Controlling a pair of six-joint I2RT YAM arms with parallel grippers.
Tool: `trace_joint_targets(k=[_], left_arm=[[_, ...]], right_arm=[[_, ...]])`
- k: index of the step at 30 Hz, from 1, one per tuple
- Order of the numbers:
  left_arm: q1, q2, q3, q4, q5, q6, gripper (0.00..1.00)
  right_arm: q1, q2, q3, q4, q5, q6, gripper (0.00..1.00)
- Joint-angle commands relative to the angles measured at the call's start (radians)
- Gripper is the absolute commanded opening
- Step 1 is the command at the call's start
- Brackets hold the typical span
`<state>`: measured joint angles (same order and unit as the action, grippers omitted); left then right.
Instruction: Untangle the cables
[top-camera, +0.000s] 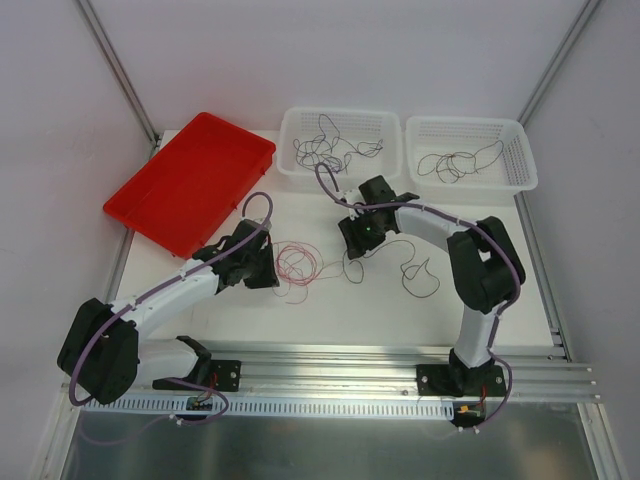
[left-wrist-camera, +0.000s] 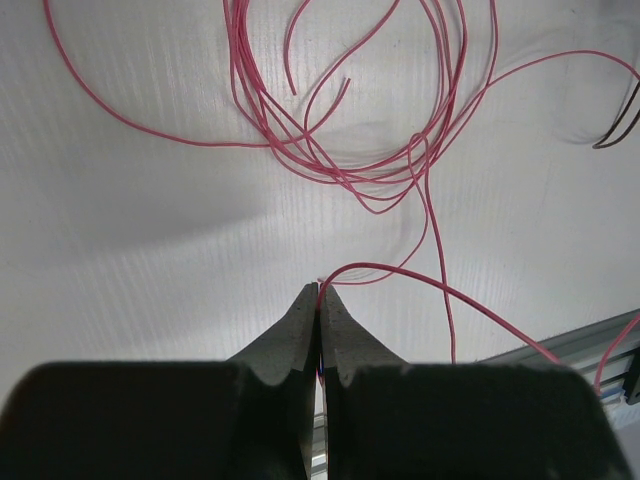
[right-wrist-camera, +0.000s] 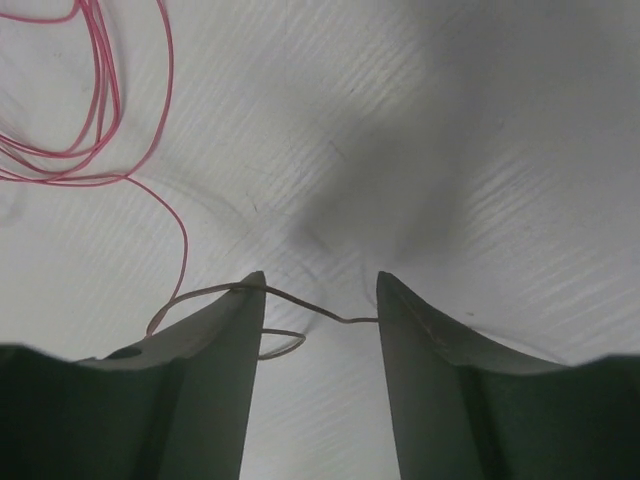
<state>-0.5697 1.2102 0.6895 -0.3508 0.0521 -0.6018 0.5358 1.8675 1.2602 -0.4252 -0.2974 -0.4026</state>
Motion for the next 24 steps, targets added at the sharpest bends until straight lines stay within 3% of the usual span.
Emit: trace_joint_targets(k=[1, 3, 7, 9, 13, 18, 24], left_arm=[[-0.004, -0.015, 0.024, -0.030, 0.019, 0.011, 0.00], [-0.004, -0.023, 0.021, -0.036, 0.017, 0.013, 0.00], [-0.002, -0.049, 0.012, -0.056, -0.012, 0.019, 0.00], [-0.002, -0.055, -0.001, -0.062, -0.024, 0.017, 0.00], [-0.004, -0.075, -0.024, -0.073, -0.028, 0.011, 0.00], [-0.002, -0.097, -0.045, -0.077, -0.029, 0.004, 0.00], [-0.002, -0.100, -0.044, -0.085, -0.041, 0.005, 0.00]], right_arm=[[0.009, 0.019, 0.038, 0.043, -0.048, -0.024, 0.50], [0.009, 0.016, 0.031, 0.043, -0.051, -0.019, 0.42], [-0.008, -0.089, 0.012, 0.033, -0.055, -0.001, 0.07], [-0.037, -0.148, 0.028, -0.003, -0.057, 0.007, 0.01], [-0.114, -0.316, 0.083, -0.067, -0.086, 0.044, 0.01], [-0.292, -0.476, 0.160, -0.109, -0.155, 0.218, 0.01], [-0.359, -0.594, 0.102, -0.110, -0.027, 0.326, 0.01]])
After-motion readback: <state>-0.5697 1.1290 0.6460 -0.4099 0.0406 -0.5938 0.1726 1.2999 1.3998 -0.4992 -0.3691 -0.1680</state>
